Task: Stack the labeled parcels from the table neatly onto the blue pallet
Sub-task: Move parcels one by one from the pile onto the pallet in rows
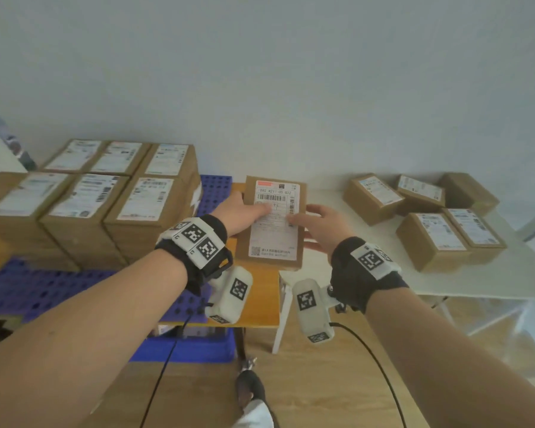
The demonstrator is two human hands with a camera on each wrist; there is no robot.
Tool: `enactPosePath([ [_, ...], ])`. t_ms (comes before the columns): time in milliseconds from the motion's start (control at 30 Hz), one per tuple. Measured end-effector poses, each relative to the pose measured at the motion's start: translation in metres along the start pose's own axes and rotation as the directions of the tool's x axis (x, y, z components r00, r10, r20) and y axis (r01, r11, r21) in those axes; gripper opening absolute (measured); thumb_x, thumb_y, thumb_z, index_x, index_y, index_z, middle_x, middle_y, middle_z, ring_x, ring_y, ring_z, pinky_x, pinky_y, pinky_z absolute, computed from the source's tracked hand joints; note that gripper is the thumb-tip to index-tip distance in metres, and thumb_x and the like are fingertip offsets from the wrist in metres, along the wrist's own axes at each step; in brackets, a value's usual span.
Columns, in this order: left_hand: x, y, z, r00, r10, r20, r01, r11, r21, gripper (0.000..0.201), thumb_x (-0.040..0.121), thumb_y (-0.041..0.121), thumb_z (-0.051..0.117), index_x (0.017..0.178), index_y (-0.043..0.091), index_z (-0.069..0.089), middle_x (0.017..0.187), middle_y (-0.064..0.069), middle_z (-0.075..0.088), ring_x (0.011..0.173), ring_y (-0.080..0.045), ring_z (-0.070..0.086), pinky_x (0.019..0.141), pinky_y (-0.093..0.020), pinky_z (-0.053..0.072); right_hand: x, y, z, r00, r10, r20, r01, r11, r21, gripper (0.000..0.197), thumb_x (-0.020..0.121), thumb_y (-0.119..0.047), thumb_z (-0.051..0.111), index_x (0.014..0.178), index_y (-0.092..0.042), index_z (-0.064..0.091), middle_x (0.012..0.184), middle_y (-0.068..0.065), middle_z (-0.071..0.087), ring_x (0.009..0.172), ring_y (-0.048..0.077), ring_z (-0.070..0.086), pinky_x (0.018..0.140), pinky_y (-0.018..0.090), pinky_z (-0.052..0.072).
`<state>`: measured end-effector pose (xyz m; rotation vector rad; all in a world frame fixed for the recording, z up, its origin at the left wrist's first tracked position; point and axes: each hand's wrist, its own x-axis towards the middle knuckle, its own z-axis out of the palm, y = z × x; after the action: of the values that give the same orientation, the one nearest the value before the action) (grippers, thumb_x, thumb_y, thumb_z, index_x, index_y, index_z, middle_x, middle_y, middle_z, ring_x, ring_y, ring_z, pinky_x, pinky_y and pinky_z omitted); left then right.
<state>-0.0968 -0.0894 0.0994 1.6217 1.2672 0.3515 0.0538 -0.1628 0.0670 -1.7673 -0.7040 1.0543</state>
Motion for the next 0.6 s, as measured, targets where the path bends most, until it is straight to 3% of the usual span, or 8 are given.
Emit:
enactPosePath([
  [100,-0.02,-0.01,-0.035,1.0,0.006,-0.03,-0.006,1.0,-0.002,0.069,0.079,0.046,0.065,0.134,0.013,0.043,0.127,-0.001,0.059,0.11,-0.023,0.059,0.097,-0.043,0.048,-0.02,-0.019,0.027,0.998,-0.052,0.025,0.052,0.999,0.011,0.057,0.081,-0.018,0.072,0.132,-0.011,0.047,0.114,0.007,0.067,0.096,0.02,0.068,0.081,0.036,0.058],
  [267,-0.035,-0.022,-0.095,0.998,0.006,-0.057,-0.011,0.997,-0.082,0.043,0.088,0.033,0.062,0.126,0.016,0.05,0.117,-0.001,0.064,0.1,-0.02,0.062,0.079,-0.038,0.053,-0.036,-0.054,0.077,0.991,-0.111,0.076,0.113,0.993,-0.02,0.049,0.083,-0.017,0.07,0.127,-0.008,0.051,0.11,0.007,0.069,0.094,0.019,0.068,0.08,0.034,0.058],
  [367,-0.03,-0.032,-0.134,0.994,0.045,-0.098,-0.053,0.995,-0.085,0.041,0.088,0.032,0.062,0.125,0.016,0.052,0.118,-0.002,0.064,0.105,-0.022,0.061,0.09,-0.041,0.05,-0.03,-0.076,0.113,0.987,-0.138,0.079,0.139,0.99,-0.013,0.05,0.082,-0.015,0.069,0.128,-0.007,0.051,0.11,0.009,0.068,0.096,0.021,0.067,0.082,0.035,0.057],
  [400,-0.026,-0.035,-0.148,0.993,0.049,-0.105,-0.059,0.994,-0.092,0.036,0.089,0.032,0.061,0.122,0.017,0.053,0.117,-0.001,0.065,0.104,-0.021,0.062,0.089,-0.039,0.051,-0.027,-0.085,0.125,0.985,-0.153,0.079,0.154,0.988,-0.009,0.049,0.083,-0.013,0.068,0.128,-0.007,0.051,0.111,0.009,0.068,0.096,0.022,0.067,0.081,0.035,0.057],
  [533,-0.001,-0.046,-0.211,0.993,0.074,-0.087,-0.086,0.987,-0.136,0.024,0.092,0.028,0.058,0.114,0.023,0.053,0.107,0.003,0.065,0.087,-0.013,0.061,0.061,-0.028,0.048,-0.004,-0.119,0.183,0.978,-0.202,0.051,0.202,0.979,0.01,0.046,0.082,-0.012,0.067,0.126,-0.009,0.053,0.11,0.009,0.067,0.097,0.022,0.066,0.082,0.036,0.056],
  [600,0.013,-0.051,-0.246,0.993,0.085,-0.084,-0.096,0.987,-0.128,0.027,0.092,0.028,0.058,0.117,0.021,0.052,0.107,0.003,0.064,0.09,-0.015,0.061,0.065,-0.031,0.05,0.009,-0.135,0.216,0.978,-0.205,0.028,0.204,0.979,0.027,0.041,0.082,-0.01,0.066,0.122,-0.01,0.056,0.11,0.009,0.067,0.097,0.022,0.066,0.078,0.035,0.056],
])
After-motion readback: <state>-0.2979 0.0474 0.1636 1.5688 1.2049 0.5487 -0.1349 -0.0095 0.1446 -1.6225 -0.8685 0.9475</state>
